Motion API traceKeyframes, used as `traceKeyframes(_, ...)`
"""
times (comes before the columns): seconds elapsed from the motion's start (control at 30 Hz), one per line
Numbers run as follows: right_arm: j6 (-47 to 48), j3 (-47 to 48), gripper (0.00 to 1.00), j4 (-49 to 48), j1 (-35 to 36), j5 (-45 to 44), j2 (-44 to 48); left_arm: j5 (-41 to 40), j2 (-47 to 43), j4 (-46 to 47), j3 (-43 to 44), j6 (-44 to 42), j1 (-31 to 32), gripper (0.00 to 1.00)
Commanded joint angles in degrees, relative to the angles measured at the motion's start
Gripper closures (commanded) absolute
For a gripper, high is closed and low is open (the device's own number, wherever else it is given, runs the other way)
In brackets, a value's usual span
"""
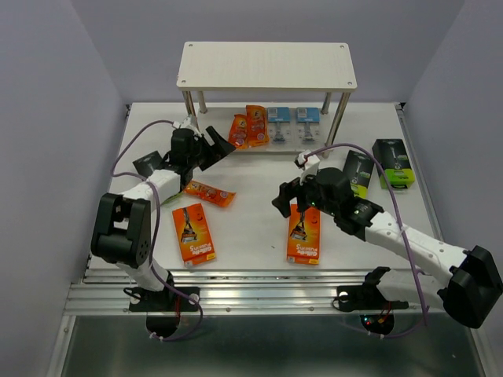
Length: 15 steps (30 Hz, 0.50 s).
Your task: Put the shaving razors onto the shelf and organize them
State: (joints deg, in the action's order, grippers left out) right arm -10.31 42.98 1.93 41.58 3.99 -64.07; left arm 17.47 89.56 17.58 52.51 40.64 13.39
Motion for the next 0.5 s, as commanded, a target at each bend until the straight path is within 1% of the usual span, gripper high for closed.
traceKeyframes(0.0, 0.55, 2.19, 0.0, 0.0, -0.36, -2.05, -0.26, 2.22, 2.72, 7.55, 5.93, -0.66, -0.38, 0.09)
traceKeyframes(0.07, 0.55, 2.11, 0.0, 0.0, -0.36, -2.49, -0.44, -1.11, 5.18, 8.52, 7.24, 1.1, -0.38, 0.11)
traceKeyframes(0.13, 0.72, 2.19, 0.0, 0.09, -0.36, -3.28, -0.35, -2.35, 8.08, 8.52, 8.39, 2.24, -0.47, 0.14)
traceKeyframes(0.17, 0.81, 2.19, 0.0, 0.09, -0.36, -3.55, -0.35, -2.53, 8.96, 8.52, 9.01, 2.42, -0.47, 0.14)
traceKeyframes(0.2, 1.07, 2.19, 0.0, 0.09, -0.36, -3.72, -0.09, -2.71, 10.71, 8.52, 9.97, 2.86, -0.55, 0.16)
traceKeyframes(0.33, 1.52, 2.02, 0.0, 0.09, -0.36, -5.48, 0.88, -3.5, 12.92, 8.61, 10.68, 3.83, -0.38, 0.18)
traceKeyframes(0.47, 1.78, 1.67, 0.0, 0.18, -0.36, -6.18, 1.49, -5.17, 13.89, 9.13, 11.03, 4.71, -0.29, 0.26)
